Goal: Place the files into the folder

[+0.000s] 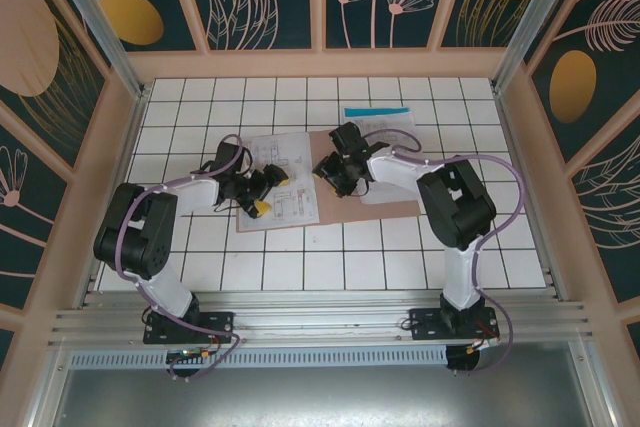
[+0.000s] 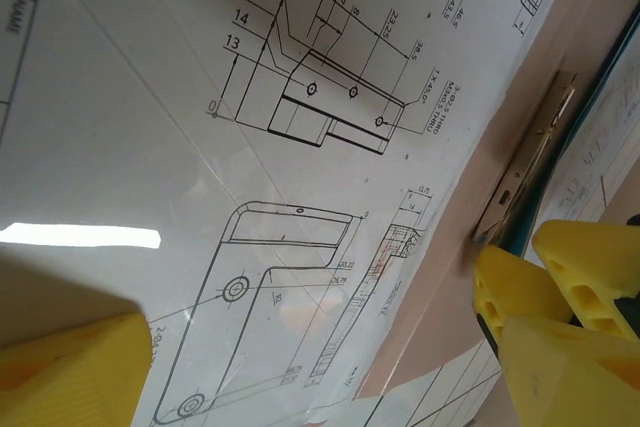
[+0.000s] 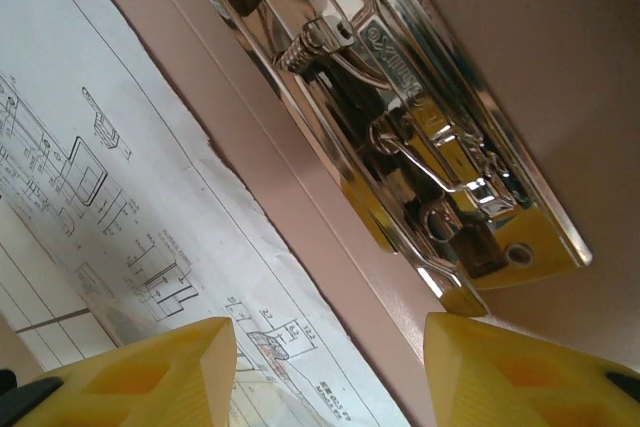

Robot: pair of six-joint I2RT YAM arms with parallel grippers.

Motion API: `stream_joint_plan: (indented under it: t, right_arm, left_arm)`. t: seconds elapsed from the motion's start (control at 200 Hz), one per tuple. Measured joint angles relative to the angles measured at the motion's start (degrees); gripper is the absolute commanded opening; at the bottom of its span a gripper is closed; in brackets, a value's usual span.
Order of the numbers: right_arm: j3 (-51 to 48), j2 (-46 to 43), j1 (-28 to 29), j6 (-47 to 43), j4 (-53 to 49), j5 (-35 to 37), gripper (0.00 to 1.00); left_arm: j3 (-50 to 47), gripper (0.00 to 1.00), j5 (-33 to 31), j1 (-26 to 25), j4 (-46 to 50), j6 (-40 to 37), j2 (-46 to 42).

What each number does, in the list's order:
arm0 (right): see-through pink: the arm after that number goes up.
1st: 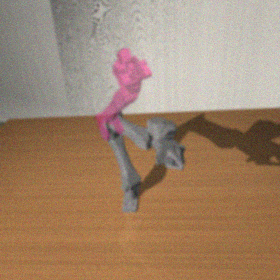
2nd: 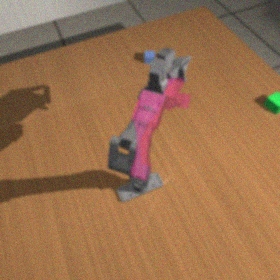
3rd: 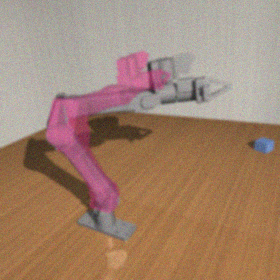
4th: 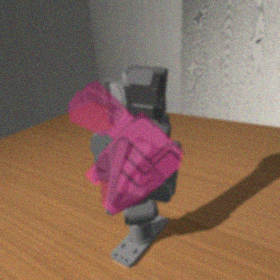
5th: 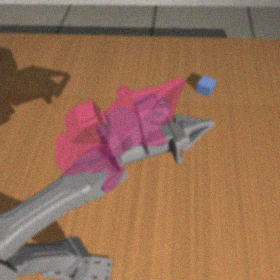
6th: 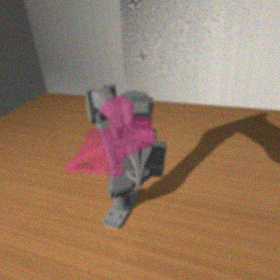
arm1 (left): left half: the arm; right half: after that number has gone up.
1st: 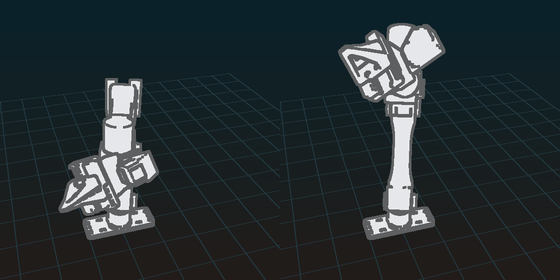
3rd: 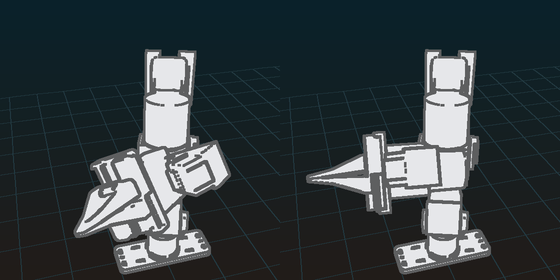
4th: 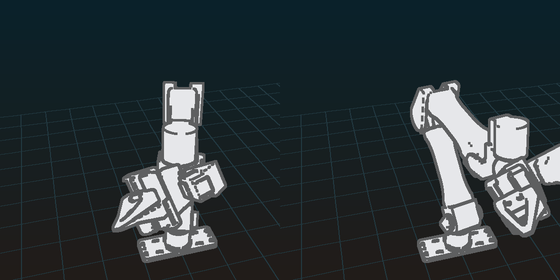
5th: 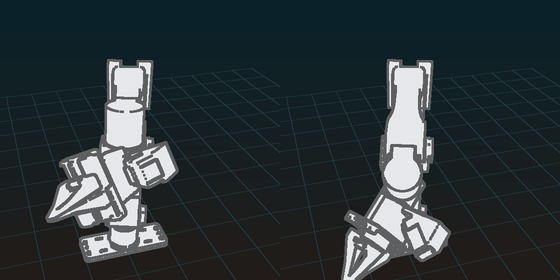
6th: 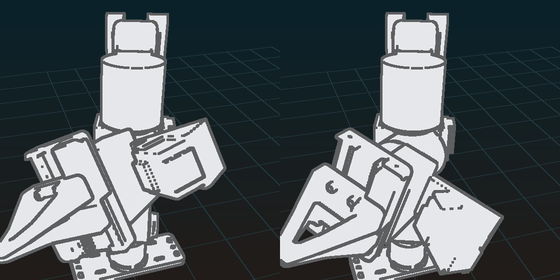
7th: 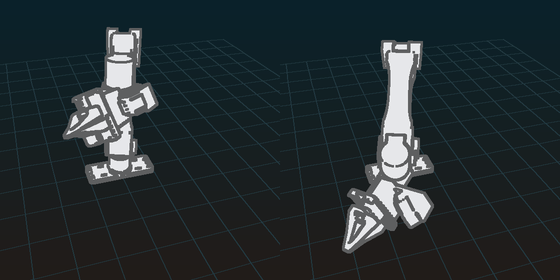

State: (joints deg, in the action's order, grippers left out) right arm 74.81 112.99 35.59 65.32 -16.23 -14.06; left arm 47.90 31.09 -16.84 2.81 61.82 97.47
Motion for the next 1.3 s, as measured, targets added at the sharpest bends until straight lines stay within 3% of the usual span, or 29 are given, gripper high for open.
stream_joint_plan:
  t: [0.59,1.301]
  right_arm:
    - [6.49,3.98,0.31,-3.34,-6.73,5.09,0.52]
    - [3.93,3.82,-0.13,-5.46,-4.35,5.4,0.54]
  left_arm:
    - [-0.83,0.9,-0.17,0.0,-0.96,-0.02,-0.37]
    - [-4.42,0.89,-1.95,-0.37,-5.68,0.7,-2.32]
